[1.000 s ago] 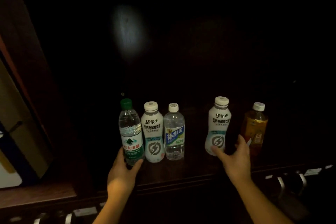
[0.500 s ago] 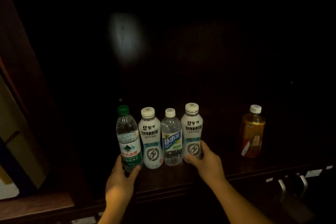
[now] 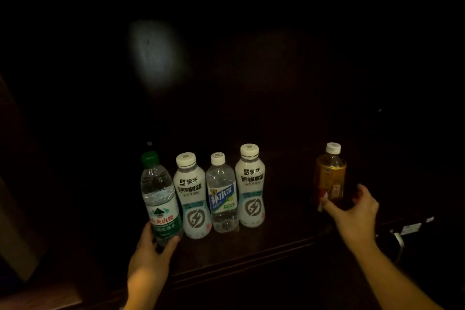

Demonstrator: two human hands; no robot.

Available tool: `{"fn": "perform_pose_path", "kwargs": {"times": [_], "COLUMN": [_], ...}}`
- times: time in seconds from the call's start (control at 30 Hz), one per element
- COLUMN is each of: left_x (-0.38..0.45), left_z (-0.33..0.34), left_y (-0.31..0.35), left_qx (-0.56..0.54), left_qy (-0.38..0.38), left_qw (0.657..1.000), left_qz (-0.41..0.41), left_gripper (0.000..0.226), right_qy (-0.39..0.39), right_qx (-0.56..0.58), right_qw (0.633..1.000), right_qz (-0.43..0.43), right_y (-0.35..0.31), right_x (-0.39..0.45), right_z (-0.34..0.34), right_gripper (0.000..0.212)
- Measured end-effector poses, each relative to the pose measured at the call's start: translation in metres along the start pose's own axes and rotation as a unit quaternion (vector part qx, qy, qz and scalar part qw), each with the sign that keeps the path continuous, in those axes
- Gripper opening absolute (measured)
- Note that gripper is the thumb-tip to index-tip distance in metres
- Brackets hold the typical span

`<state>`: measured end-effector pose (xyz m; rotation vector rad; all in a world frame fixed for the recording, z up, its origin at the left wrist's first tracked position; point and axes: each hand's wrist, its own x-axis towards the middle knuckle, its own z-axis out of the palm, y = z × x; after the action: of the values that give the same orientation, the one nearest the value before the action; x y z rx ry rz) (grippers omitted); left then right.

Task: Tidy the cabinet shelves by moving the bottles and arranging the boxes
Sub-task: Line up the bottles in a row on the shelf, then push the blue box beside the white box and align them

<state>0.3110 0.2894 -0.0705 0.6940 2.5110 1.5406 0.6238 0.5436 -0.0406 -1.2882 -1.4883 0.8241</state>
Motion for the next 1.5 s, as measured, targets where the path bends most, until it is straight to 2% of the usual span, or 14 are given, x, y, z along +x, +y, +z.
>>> {"fn": "perform_pose_path", "kwargs": {"times": [0.03, 0.07, 0.13, 0.2, 0.37, 0.63, 0.8, 1.0, 1.07, 1.13, 1.27, 1.37, 1.43, 1.5], "left_x": [0.000, 0.000, -0.001, -0.002, -0.003, -0.003, -0.002, -0.011, -0.023, -0.038, -0.065, -0.082, -0.086, -0.089], "left_z": [0.000, 0.001, 0.001, 0.001, 0.000, -0.001, -0.003, -0.026, -0.043, -0.065, -0.127, -0.192, -0.244, -0.300], "left_y": [0.000, 0.001, 0.002, 0.003, 0.003, 0.003, 0.005, 0.002, -0.001, -0.006, -0.024, -0.043, -0.062, -0.085], "left_qx": [0.002, 0.003, 0.002, 0.005, 0.004, 0.003, 0.008, -0.027, -0.028, -0.047, -0.119, -0.122, -0.118, -0.099], "left_qy": [0.001, 0.003, 0.008, 0.012, 0.008, 0.007, 0.002, -0.030, -0.023, -0.042, -0.128, -0.122, -0.109, -0.076], "left_qw": [1.000, 1.000, 1.000, 1.000, 1.000, 1.000, 1.000, 0.999, 0.999, 0.998, 0.984, 0.984, 0.985, 0.990], "left_qz": [-0.002, -0.001, 0.002, 0.007, 0.010, 0.001, -0.008, -0.019, -0.004, 0.006, 0.028, 0.047, 0.055, 0.062], "left_gripper": [0.080, 0.080, 0.080, 0.079, 0.074, 0.074, 0.076, 0.096, 0.092, 0.090, 0.131, 0.114, 0.113, 0.093], "right_qy": [-0.050, -0.096, -0.155, -0.166, -0.200, -0.269, -0.270, -0.250, -0.210, -0.172, -0.160, -0.181, -0.202, -0.227], "right_qx": [-0.013, -0.010, -0.002, -0.015, -0.014, -0.011, -0.015, -0.008, -0.045, -0.073, -0.084, -0.067, -0.048, -0.039], "right_qw": [0.999, 0.995, 0.988, 0.986, 0.980, 0.963, 0.963, 0.968, 0.975, 0.981, 0.983, 0.980, 0.978, 0.973], "right_qz": [0.006, 0.012, 0.022, 0.011, -0.007, -0.030, -0.014, 0.035, 0.052, 0.060, 0.045, 0.041, 0.032, 0.009], "right_y": [0.004, 0.007, 0.009, 0.008, -0.005, -0.025, -0.025, -0.034, -0.037, -0.046, -0.083, -0.119, -0.145, -0.171], "right_x": [0.011, 0.020, 0.031, 0.034, 0.014, -0.025, -0.027, -0.039, -0.058, -0.085, -0.164, -0.237, -0.289, -0.340], "right_z": [-0.001, -0.001, 0.002, 0.004, 0.023, 0.071, 0.077, 0.067, 0.061, 0.057, 0.061, 0.081, 0.100, 0.123], "right_gripper": [0.102, 0.102, 0.076, 0.055, 0.052, 0.061, 0.063, 0.094, 0.097, 0.088, 0.066, 0.067, 0.069, 0.065]}}
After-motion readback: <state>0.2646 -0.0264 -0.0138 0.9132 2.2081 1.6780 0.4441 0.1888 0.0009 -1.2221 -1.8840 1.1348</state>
